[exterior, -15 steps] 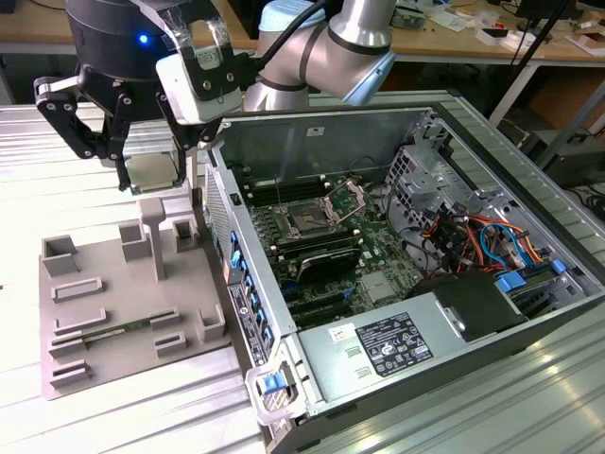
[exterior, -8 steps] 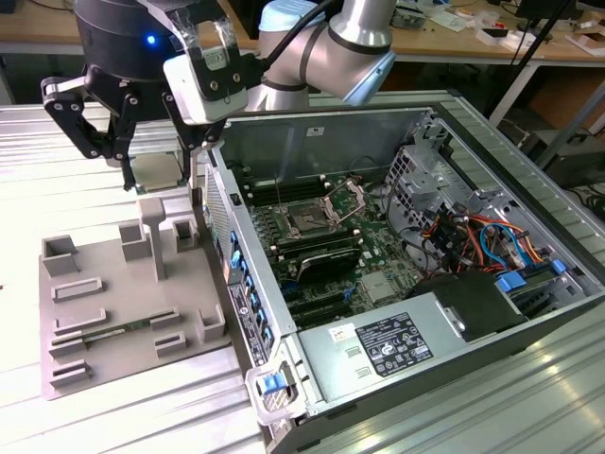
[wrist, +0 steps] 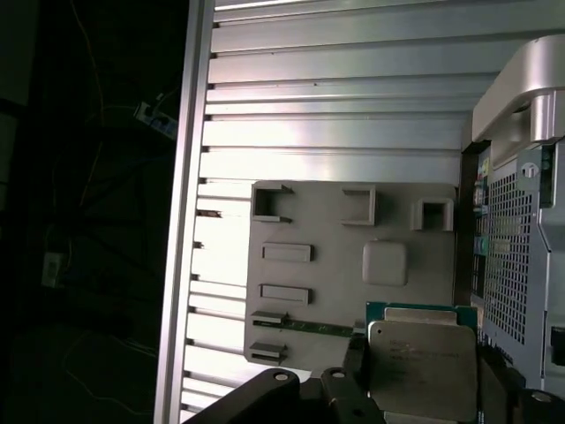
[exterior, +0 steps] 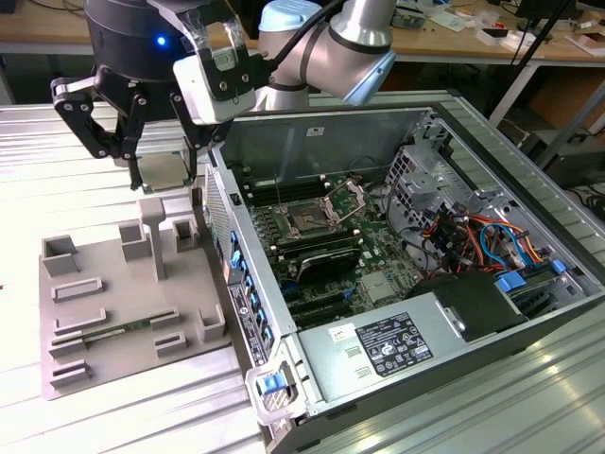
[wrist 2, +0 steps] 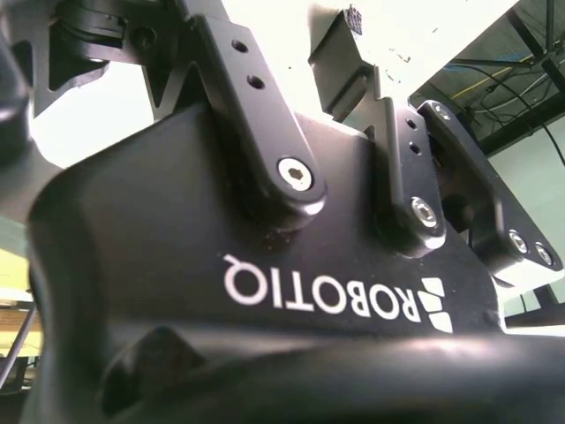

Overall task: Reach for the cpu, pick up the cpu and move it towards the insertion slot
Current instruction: 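Pick up the cpu and move it towards the insertion slot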

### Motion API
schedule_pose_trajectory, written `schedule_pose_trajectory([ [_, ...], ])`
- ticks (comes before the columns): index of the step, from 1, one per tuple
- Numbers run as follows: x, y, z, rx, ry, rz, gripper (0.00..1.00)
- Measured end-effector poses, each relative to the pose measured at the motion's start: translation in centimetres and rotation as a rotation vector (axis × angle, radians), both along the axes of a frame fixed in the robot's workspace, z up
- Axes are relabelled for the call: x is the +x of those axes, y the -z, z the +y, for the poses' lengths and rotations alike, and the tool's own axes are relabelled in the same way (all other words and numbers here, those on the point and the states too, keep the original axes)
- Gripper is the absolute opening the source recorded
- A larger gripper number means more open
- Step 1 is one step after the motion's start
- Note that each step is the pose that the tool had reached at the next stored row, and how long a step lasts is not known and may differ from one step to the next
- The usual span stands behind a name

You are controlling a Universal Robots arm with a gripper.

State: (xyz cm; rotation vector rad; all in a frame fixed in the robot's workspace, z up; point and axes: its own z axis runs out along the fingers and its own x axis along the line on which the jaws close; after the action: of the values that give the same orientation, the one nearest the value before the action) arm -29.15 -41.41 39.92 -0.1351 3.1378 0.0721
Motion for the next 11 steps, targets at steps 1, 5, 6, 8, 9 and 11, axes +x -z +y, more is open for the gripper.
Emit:
schedule_pose_trajectory([
  [1, 0.13, 0.01, 0.00, 0.0000, 0.000, 0.0000, 0.55],
  [5, 0.45, 0.04, 0.00, -0.0001, 0.000, 0.0000, 0.55],
  [6, 0.51, 0.05, 0.00, -0.0001, 0.000, 0.0000, 0.55],
  [8, 0.67, 0.06, 0.00, -0.0002, 0.000, 0.0001, 0.55],
  [9, 0.74, 0.07, 0.00, -0.0002, 0.000, 0.0000, 0.55],
  [11, 0.89, 0.08, 0.00, -0.0003, 0.000, 0.0000, 0.55],
])
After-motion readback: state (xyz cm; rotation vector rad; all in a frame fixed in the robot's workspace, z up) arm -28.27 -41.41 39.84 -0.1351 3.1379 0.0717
